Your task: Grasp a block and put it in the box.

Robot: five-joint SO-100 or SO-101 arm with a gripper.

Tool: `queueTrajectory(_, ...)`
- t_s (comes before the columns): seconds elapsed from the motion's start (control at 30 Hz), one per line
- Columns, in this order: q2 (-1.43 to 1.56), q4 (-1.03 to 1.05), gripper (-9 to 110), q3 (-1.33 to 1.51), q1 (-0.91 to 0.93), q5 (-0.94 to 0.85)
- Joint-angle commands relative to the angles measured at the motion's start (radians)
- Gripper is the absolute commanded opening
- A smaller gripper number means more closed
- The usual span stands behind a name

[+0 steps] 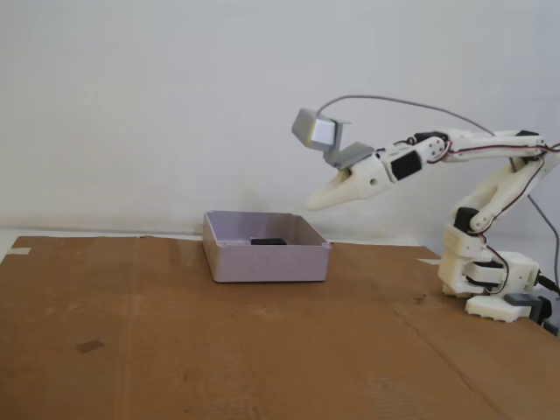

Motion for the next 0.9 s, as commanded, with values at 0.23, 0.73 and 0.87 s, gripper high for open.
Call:
queueTrajectory(0.23,0.216,-0.018,0,0.120,-0.011,0.009)
queueTrajectory(0.73,0.494,-0.018,0,0.408,-0.009,0.009)
queueTrajectory(0.87,0.589,-0.018,0,0.482,-0.009,0.009)
